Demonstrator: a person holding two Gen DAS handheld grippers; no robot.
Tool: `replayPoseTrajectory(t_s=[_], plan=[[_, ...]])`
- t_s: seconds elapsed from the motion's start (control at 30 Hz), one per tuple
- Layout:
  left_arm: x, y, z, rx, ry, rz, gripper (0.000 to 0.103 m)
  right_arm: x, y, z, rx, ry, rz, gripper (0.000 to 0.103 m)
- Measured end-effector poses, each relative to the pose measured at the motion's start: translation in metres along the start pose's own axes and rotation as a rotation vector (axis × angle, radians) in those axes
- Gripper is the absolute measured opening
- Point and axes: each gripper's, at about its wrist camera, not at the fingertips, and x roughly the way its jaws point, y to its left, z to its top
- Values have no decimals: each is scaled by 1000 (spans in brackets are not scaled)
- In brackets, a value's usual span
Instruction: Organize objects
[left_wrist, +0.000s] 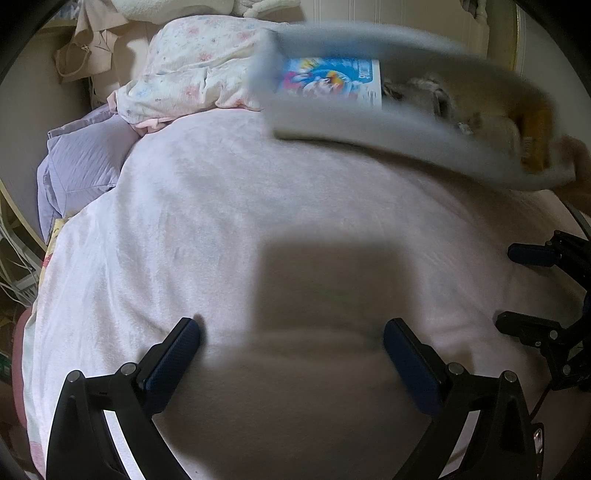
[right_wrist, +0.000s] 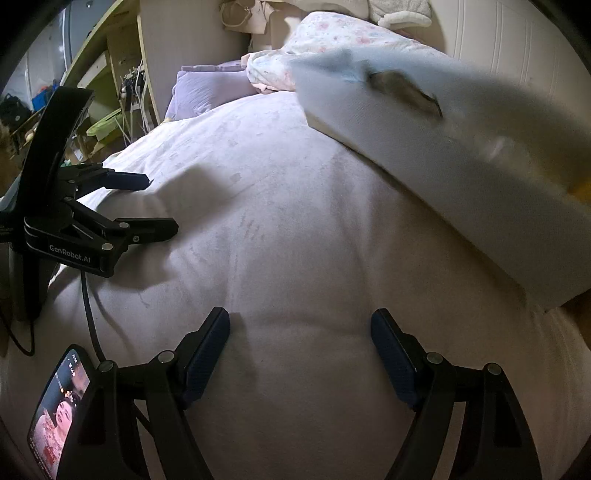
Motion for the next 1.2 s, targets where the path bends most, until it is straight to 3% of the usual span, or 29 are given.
replayPoseTrajectory(t_s=[1.2], plan=[[0, -1, -1, -1, -1, 0, 102, 7, 13, 11, -1, 8, 11, 80]])
